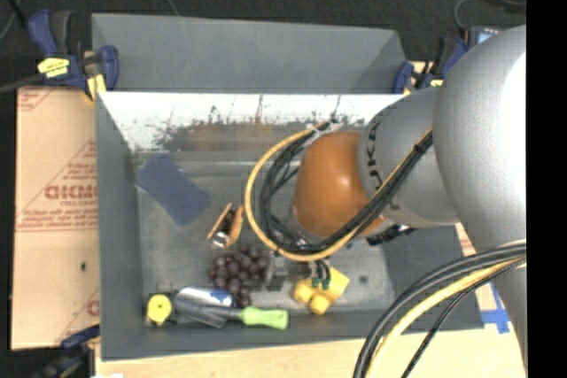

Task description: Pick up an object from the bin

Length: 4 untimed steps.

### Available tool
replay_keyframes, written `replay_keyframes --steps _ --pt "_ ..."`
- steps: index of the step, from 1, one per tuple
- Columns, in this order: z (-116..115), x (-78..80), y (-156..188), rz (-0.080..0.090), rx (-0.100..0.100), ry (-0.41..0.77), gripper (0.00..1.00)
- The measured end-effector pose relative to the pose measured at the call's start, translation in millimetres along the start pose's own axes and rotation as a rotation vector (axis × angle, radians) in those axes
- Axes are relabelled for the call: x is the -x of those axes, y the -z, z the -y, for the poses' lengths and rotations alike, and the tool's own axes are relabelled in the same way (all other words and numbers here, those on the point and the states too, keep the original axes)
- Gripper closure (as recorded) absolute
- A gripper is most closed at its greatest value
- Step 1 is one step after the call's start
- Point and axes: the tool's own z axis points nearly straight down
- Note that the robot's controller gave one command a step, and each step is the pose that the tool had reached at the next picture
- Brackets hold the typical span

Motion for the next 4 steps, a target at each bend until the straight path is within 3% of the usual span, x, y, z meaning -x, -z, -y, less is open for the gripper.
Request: replay_keyframes --steps 1,2,3,4 --pt "4.5 6.6 17.1 -0.009 0.000 -0.094 1.00" --pt "-5.7 28.0 46.1 0.002 0.000 -0.220 1.00" --pt "-9.2 29.2 87.6 -0.010 -0.001 -0.053 1.00" --pt "2.4 38.8 125.7 0.003 0.002 -0.103 1.00"
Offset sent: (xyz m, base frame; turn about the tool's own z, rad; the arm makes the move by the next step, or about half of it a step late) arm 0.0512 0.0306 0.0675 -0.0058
